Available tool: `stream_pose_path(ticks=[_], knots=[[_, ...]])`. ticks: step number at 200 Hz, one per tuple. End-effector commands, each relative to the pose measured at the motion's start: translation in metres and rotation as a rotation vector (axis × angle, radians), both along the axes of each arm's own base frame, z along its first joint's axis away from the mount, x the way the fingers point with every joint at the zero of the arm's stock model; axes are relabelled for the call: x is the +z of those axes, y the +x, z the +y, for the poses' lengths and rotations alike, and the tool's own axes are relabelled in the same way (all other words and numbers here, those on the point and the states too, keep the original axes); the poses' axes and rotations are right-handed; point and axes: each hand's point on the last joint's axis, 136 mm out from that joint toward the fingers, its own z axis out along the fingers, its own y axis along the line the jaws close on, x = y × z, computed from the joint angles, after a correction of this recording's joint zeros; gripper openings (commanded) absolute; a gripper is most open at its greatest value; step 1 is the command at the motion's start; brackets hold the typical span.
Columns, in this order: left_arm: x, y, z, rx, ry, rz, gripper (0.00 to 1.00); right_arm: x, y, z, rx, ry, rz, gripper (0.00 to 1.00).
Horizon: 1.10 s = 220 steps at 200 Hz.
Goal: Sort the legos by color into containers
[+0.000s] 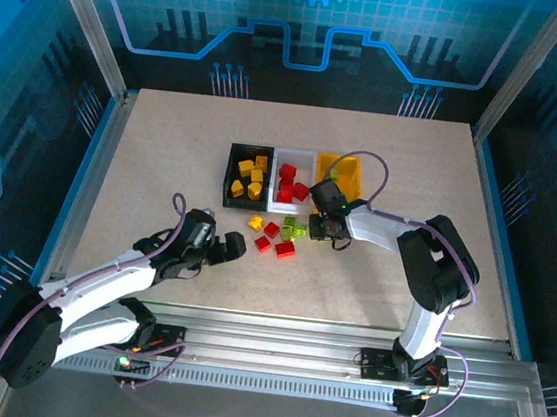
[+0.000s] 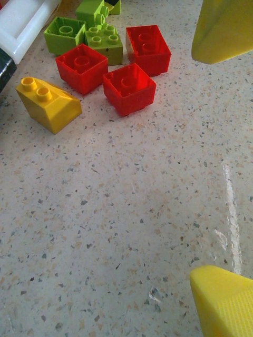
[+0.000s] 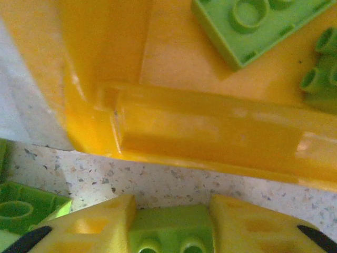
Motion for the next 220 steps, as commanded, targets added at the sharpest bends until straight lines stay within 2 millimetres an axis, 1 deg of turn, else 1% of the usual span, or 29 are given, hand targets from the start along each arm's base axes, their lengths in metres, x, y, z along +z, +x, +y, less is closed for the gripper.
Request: stream_pose_path(ticks=[1, 12, 22, 41, 60, 67, 75, 85, 95, 107, 110, 113, 127, 146, 147, 165, 177, 179, 188, 193, 206, 220], knots=[[-0.002, -0.002, -0.004, -0.005, -0.022, 0.015, 0.99, 0.008, -0.003, -0.004, -0.004, 0.008, -0.02, 0.35], [-0.002, -0.001, -0.005, -0.007, -0.022, 0.013, 0.99, 0.018, -0.006, -0.004, 0.003, 0.021, -0.038, 0.3], [-0.001, 0.0, -0.005, -0.009, -0.023, 0.011, 0.99, 0.03, -0.01, -0.005, 0.007, 0.037, -0.055, 0.29], [0.001, 0.002, -0.006, -0.01, -0.026, 0.005, 0.99, 0.063, -0.013, -0.005, 0.012, 0.085, -0.114, 0.29], [0.005, 0.004, -0.008, -0.013, -0.03, -0.005, 0.99, 0.101, -0.003, -0.006, 0.008, 0.111, -0.192, 0.29], [0.006, 0.004, -0.008, -0.014, -0.03, -0.008, 0.99, 0.111, 0.003, -0.008, -0.002, 0.119, -0.212, 0.3], [0.007, 0.005, -0.008, -0.014, -0.031, -0.011, 0.99, 0.118, 0.013, -0.01, -0.018, 0.122, -0.226, 0.3], [0.008, 0.005, -0.008, -0.015, -0.03, -0.01, 0.99, 0.121, 0.026, -0.013, -0.043, 0.12, -0.229, 0.31], [0.009, 0.005, -0.009, -0.017, -0.032, -0.009, 0.99, 0.118, 0.041, -0.015, -0.067, 0.109, -0.22, 0.32], [0.009, 0.004, -0.008, -0.016, -0.032, -0.009, 0.99, 0.108, 0.062, -0.018, -0.095, 0.087, -0.194, 0.32], [0.009, 0.004, -0.008, -0.014, -0.032, -0.007, 0.99, 0.108, 0.065, -0.019, -0.101, 0.084, -0.192, 0.32], [0.009, 0.003, -0.008, -0.015, -0.032, -0.005, 0.99, 0.103, 0.069, -0.02, -0.11, 0.074, -0.182, 0.32], [0.011, 0.002, -0.007, -0.017, -0.032, -0.007, 0.99, 0.092, 0.091, -0.025, -0.147, 0.044, -0.16, 0.32], [0.014, 0.001, -0.006, -0.017, -0.032, -0.012, 0.99, 0.083, 0.108, -0.03, -0.18, 0.022, -0.15, 0.32], [0.015, 0.001, -0.006, -0.017, -0.033, -0.012, 0.99, 0.085, 0.111, -0.03, -0.181, 0.023, -0.155, 0.32], [0.018, 0.0, -0.005, -0.019, -0.032, -0.021, 0.99, 0.079, 0.119, -0.033, -0.2, 0.013, -0.133, 0.37], [0.018, -0.001, -0.005, -0.019, -0.033, -0.022, 0.99, 0.08, 0.122, -0.032, -0.198, 0.026, -0.133, 0.47], [0.018, 0.0, -0.005, -0.018, -0.033, -0.023, 0.99, 0.082, 0.122, -0.031, -0.196, 0.03, -0.136, 0.49], [0.019, 0.0, -0.005, -0.02, -0.033, -0.024, 0.99, 0.086, 0.122, -0.029, -0.187, 0.044, -0.144, 0.54], [0.019, 0.0, -0.005, -0.019, -0.035, -0.026, 0.99, 0.091, 0.122, -0.028, -0.183, 0.054, -0.155, 0.56], [0.02, 0.0, -0.005, -0.019, -0.036, -0.028, 0.99, 0.102, 0.117, -0.026, -0.175, 0.064, -0.173, 0.58], [0.02, 0.001, -0.006, -0.021, -0.037, -0.031, 0.99, 0.113, 0.106, -0.022, -0.161, 0.09, -0.19, 0.6]])
